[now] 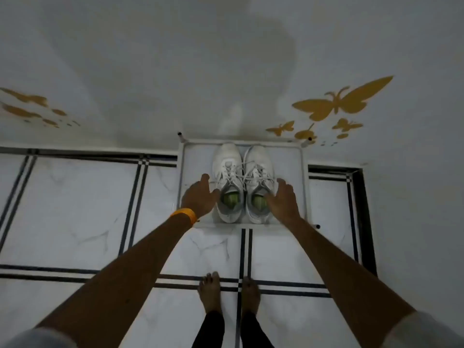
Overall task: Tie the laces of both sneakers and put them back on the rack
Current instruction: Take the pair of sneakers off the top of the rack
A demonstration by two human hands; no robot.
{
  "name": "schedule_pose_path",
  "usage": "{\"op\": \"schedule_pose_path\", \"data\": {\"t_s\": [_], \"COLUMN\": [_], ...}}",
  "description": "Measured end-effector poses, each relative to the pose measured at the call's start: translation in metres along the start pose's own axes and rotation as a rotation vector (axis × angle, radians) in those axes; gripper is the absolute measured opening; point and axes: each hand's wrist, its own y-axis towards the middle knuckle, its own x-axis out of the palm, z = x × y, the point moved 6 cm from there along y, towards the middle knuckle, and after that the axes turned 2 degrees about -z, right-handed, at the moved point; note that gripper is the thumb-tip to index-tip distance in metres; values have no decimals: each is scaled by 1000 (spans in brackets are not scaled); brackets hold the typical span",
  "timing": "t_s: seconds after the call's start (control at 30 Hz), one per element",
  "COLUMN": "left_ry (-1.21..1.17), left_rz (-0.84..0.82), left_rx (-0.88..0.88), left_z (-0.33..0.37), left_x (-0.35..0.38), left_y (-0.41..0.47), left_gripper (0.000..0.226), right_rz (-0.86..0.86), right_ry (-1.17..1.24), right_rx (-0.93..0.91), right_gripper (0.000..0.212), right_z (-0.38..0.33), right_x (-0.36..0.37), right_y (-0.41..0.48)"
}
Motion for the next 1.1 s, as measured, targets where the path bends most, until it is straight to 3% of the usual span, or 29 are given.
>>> {"op": "schedule_pose_path", "data": {"t_s": [0.1,0.2,0.3,0.43,0.57,0.83,1.1], "left_ry": [-34,16,139,96,74,-10,-81], "left_rz": [-12,-49,70,188,252,263,196], "left_rx": [-27,-49,43,162,205,339,319], "left_z": [-20,-35,-42,-40,-36,-35,-145], "left_x": [45,79,97,102,88,65,176], "left_y": [54,79,93,82,36,-125,-213], "left_gripper": [61,46,39,32,31,38,38], "right_rz": [-9,41,106,120,138,152,151], "right_ry": [-132,-243,-234,-195,-130,5,13], "right_rx": [-12,-80,-179,-264,-261,-262,-217], "right_gripper": [61,57,60,60,60,61,58], "right_z": [27,47,61,64,64,76,184], "right_x": [38,58,64,66,56,30,123], "right_y": [53,72,85,83,41,-126,-233]}}
